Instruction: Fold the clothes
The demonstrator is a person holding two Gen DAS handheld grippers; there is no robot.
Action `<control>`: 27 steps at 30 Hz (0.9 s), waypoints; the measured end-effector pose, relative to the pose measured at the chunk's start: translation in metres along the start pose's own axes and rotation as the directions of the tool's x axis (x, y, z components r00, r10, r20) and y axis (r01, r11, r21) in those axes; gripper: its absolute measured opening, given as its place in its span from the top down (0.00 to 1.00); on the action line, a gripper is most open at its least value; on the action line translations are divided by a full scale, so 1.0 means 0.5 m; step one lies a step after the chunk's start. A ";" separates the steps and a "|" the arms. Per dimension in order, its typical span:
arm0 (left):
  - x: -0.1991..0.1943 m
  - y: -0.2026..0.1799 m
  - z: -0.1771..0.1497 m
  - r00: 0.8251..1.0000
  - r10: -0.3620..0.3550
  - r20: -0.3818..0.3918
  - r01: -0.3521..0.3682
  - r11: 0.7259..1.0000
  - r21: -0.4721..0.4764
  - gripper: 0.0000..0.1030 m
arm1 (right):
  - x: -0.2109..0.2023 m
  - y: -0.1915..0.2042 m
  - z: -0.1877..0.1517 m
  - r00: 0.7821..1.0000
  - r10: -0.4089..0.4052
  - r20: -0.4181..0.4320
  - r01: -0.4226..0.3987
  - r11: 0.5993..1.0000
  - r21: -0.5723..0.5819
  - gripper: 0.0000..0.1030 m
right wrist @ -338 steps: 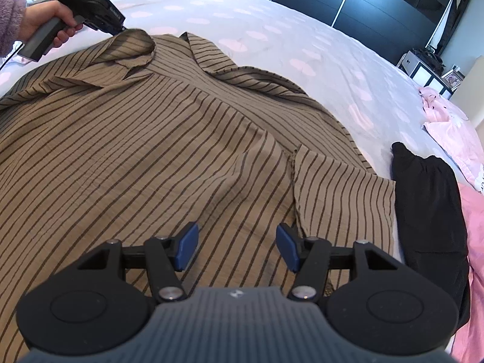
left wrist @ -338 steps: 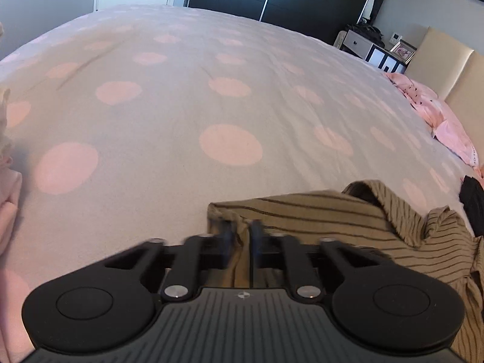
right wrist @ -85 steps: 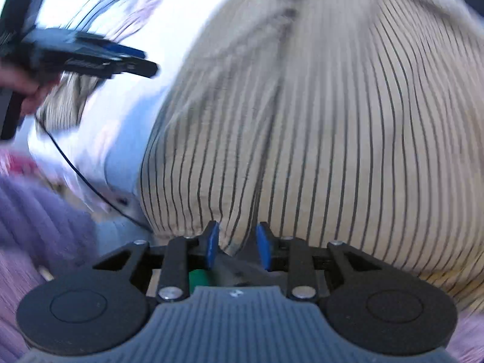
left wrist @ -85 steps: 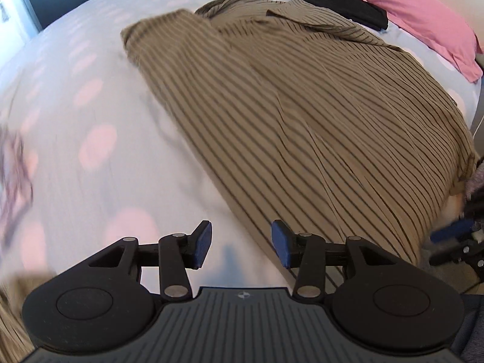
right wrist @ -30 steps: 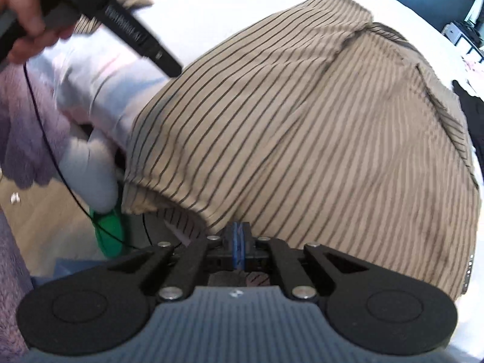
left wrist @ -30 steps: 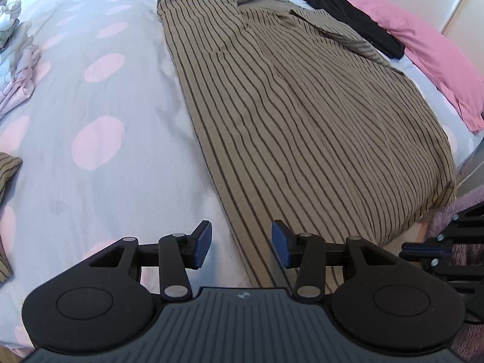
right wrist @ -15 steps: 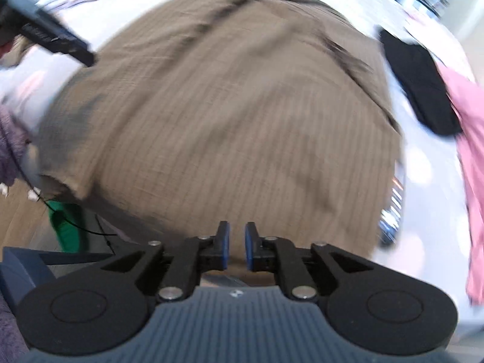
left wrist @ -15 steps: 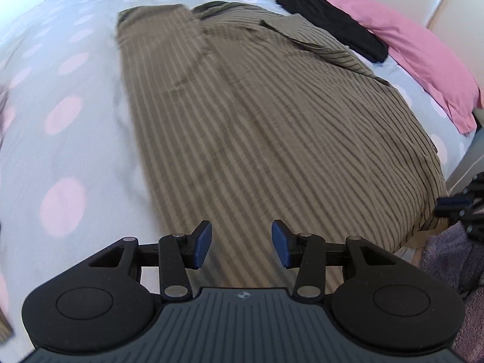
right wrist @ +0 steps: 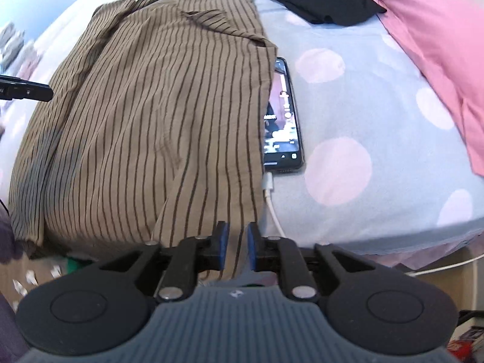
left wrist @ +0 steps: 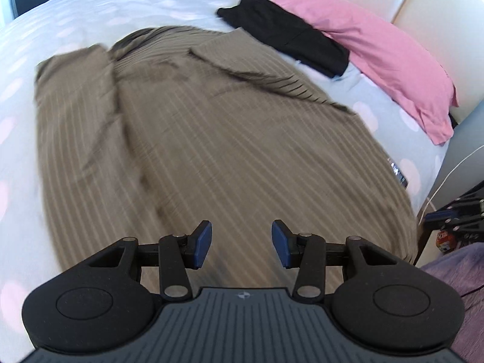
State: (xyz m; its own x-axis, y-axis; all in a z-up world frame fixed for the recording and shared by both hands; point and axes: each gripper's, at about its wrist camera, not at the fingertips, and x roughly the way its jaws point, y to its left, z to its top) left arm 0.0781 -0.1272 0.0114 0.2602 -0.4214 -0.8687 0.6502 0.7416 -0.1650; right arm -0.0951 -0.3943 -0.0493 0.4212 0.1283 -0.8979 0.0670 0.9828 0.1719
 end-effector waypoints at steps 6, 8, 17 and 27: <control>0.034 -0.050 0.113 0.999 -0.026 0.025 0.027 0.999 -0.026 0.55 | 0.054 -0.019 0.014 0.999 0.042 -0.032 -0.040 0.997 0.061 0.76; 0.052 -0.060 0.152 0.998 -0.043 0.039 0.045 0.998 -0.054 0.53 | 0.064 -0.025 0.021 0.998 0.052 -0.035 -0.050 0.996 0.076 0.80; 0.186 -0.094 0.338 0.998 -0.058 0.040 0.063 0.987 -0.146 0.53 | 0.088 0.027 0.049 0.995 -0.039 -0.093 0.028 0.992 -0.120 0.95; 0.359 -0.133 0.499 0.999 -0.043 -0.024 0.038 0.981 -0.191 0.47 | 0.123 0.049 0.072 0.984 -0.096 -0.147 0.054 0.962 -0.268 0.95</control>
State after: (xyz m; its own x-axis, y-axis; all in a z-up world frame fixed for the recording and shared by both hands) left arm 0.2597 -0.3825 -0.0172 0.2142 -0.4404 -0.8719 0.5115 0.8110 -0.2839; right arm -0.0352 -0.3672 -0.0856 0.2755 0.0510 -0.9600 -0.1553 0.9878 0.0079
